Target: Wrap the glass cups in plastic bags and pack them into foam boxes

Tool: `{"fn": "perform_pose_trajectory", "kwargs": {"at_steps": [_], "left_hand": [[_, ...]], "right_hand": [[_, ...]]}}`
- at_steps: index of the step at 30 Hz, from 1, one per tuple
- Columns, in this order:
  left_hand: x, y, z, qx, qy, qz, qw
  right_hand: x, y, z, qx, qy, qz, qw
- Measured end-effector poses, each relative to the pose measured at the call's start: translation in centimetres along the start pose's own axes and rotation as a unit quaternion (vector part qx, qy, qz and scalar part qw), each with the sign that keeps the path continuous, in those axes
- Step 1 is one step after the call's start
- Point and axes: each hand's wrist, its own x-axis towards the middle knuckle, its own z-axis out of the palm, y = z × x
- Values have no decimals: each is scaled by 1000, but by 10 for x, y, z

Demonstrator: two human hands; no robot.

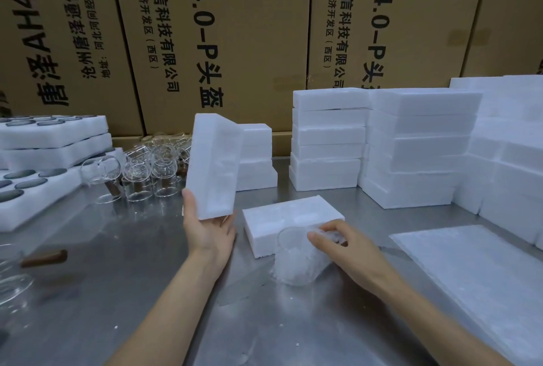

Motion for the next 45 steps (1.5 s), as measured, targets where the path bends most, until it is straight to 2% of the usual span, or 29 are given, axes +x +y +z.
{"fn": "perform_pose_trajectory", "kwargs": {"at_steps": [5, 10, 13, 16, 23, 26, 29, 32, 34, 36, 40, 45], "left_hand": [[0, -6, 10, -11, -20, -18, 1000], [4, -11, 14, -17, -22, -21, 999], [9, -13, 15, -9, -28, -17, 999], [11, -16, 17, 0, -34, -16, 999], [12, -18, 16, 16, -41, -11, 999], [12, -19, 17, 20, -45, 5, 999], [10, -19, 19, 31, -48, 25, 998], [8, -19, 20, 33, -49, 34, 998], [7, -20, 21, 35, -57, 34, 997], [6, -22, 22, 38, -71, 22, 996], [4, -27, 23, 45, -90, 6, 995], [-1, -24, 26, 52, -78, 18, 995]], "right_hand": [[6, -3, 5, 9, -15, 28, 999], [8, -17, -11, 159, -41, 49, 985], [24, -33, -25, 216, -14, 44, 975], [51, -46, -26, 218, 13, 68, 974], [89, -50, 14, 185, -9, 152, 971], [92, -50, 23, 139, -38, 182, 973], [92, -46, 29, 80, -61, 170, 980], [85, -39, 33, -77, -63, 124, 987], [78, -36, 35, -193, -29, 96, 976], [73, -36, 41, -264, 10, 66, 962], [68, -35, 51, -313, 75, 45, 946], [63, -29, 52, -311, 126, 21, 942]]}}
